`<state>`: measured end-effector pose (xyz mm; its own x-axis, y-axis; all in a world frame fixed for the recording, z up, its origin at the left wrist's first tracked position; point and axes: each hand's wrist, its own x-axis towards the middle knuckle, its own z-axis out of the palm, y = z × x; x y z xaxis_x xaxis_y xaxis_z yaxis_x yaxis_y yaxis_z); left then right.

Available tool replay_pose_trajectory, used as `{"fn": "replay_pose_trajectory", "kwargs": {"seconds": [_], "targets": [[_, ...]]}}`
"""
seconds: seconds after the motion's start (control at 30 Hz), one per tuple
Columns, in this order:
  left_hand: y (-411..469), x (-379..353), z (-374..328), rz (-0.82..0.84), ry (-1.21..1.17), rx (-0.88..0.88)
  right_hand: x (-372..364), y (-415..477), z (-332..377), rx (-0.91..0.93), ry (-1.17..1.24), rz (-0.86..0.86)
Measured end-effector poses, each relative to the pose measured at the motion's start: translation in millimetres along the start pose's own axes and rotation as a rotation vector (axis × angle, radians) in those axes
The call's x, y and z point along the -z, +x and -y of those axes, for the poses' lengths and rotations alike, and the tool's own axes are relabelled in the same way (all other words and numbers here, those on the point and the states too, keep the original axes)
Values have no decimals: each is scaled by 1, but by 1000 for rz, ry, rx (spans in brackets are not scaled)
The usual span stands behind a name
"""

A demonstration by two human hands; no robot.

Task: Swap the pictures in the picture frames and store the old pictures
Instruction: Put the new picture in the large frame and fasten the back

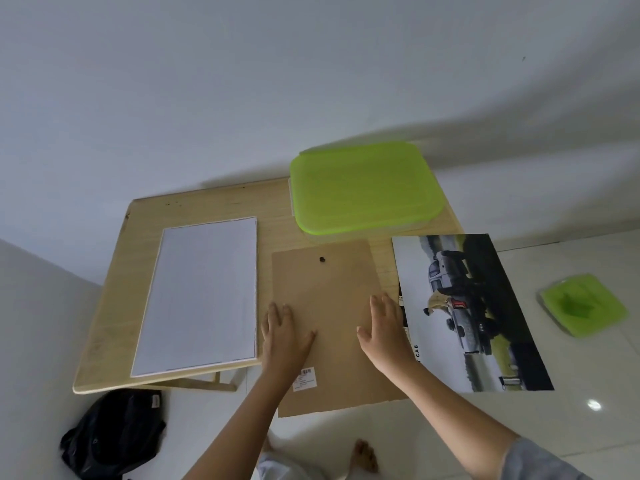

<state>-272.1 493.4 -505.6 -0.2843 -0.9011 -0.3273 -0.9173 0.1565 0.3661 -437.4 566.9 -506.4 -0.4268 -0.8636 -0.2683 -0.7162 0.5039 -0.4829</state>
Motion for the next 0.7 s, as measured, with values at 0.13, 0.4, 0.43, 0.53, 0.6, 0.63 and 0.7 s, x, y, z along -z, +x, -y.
{"fn": "replay_pose_trajectory", "kwargs": {"seconds": [0.13,0.4,0.43,0.53,0.6,0.63,0.7], "targets": [[7,2,-3,-58,-140,90,3,7,0,-33,70,-56],[12,13,-2,-68,-440,251,6,20,-4,-216,382,-136],[12,14,-2,-70,-472,257,6,21,-5,-235,410,-140],[12,16,0,-89,-585,266,9,21,-8,-257,477,-155],[12,18,3,-107,-671,274,9,20,-8,-262,522,-173],[12,20,5,-121,-713,269,9,19,-8,-263,545,-183],[11,24,10,-154,-807,259,8,17,-7,-270,594,-195]]}}
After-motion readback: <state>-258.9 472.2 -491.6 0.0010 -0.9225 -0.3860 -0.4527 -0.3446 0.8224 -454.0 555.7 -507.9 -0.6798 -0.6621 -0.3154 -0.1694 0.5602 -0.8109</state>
